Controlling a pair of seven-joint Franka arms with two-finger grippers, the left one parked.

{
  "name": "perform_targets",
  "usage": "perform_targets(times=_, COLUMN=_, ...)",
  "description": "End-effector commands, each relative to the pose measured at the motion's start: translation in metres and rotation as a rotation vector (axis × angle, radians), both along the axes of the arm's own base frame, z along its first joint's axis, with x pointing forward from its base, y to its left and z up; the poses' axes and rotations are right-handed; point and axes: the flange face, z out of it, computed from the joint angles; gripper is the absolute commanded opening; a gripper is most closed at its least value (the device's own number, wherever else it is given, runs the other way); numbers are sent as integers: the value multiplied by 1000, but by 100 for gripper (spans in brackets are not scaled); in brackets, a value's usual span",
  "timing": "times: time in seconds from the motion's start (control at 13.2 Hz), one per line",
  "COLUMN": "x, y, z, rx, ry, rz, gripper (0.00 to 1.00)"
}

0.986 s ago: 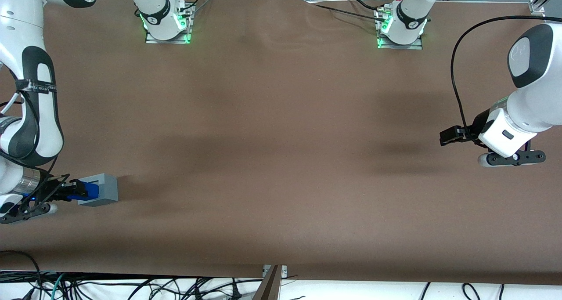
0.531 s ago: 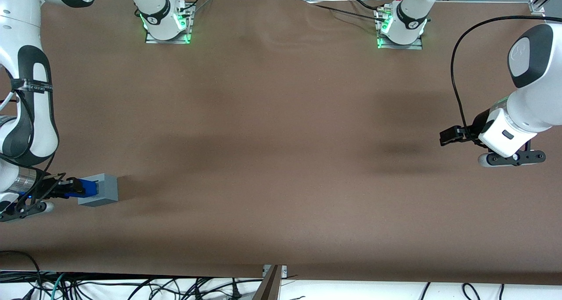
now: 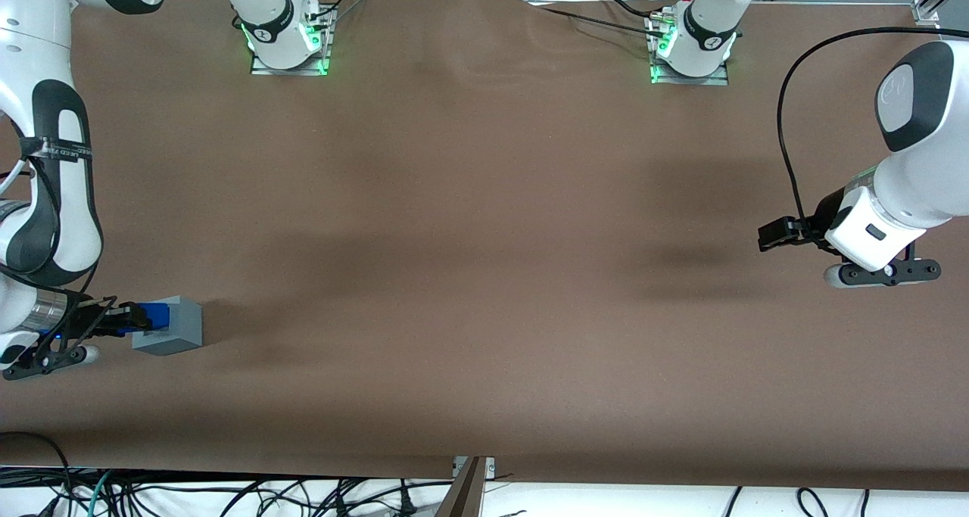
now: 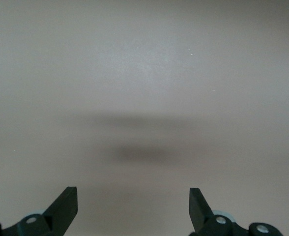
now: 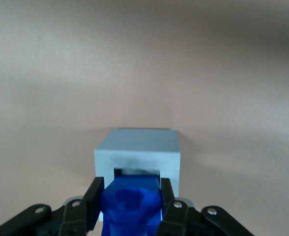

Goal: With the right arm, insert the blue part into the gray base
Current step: 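Press the blue part down into the gray base opening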

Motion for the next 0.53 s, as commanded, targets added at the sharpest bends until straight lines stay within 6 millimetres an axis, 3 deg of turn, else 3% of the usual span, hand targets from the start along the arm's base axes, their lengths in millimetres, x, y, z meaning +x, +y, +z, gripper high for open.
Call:
perform_targets(times=0.0, x=-8, y=2, z=-33, rx=22, ry=65, rz=-27, gripper=51)
perform_targets(times=0.45, x=-9, y=-5, z=-37, rx=16, ry=64, rz=-17, gripper=51)
